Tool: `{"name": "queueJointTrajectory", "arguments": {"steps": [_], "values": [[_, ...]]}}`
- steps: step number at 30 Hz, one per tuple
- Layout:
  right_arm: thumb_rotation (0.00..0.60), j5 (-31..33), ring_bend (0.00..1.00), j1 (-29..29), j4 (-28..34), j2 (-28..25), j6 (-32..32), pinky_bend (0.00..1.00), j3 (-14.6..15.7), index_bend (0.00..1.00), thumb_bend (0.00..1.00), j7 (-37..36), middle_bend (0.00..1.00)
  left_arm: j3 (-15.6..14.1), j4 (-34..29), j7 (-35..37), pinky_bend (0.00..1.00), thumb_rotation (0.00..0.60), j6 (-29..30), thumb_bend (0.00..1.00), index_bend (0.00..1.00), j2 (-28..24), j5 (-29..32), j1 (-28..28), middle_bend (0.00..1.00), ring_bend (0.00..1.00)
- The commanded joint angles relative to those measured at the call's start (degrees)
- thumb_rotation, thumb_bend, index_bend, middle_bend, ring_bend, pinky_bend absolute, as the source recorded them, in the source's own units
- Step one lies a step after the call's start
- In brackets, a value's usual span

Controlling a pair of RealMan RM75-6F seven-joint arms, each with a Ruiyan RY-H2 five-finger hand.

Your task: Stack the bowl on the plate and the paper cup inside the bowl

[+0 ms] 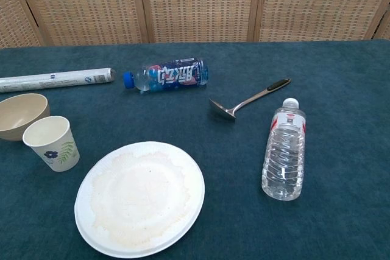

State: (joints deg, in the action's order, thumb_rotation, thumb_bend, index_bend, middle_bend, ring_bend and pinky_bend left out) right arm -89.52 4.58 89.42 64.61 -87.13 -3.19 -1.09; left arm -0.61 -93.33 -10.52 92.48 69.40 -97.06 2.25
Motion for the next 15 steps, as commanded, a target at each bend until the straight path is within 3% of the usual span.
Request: {"name": "queueJointTrajectory", "arguments": {"steps": [1,15], "values": [[0.6,0.0,0.0,0.0,0.1,0.0,0.0,0.0,0.0,0.01,0.14,0.0,0.0,0.0,0.0,0.0,0.0,0.6,0.1,0.12,0.0,0.0,0.0,0.0,0.0,0.0],[0.6,0.1,0.0,0.0,0.1,-0.2,0.0,0.0,-0.1,0.01,0.14,-0.3,0.0,0.0,0.1,0.1,0.0,0.6,-0.2,0.12,0.0,0.1,-0.1,0.1,0.0,0.0]]}}
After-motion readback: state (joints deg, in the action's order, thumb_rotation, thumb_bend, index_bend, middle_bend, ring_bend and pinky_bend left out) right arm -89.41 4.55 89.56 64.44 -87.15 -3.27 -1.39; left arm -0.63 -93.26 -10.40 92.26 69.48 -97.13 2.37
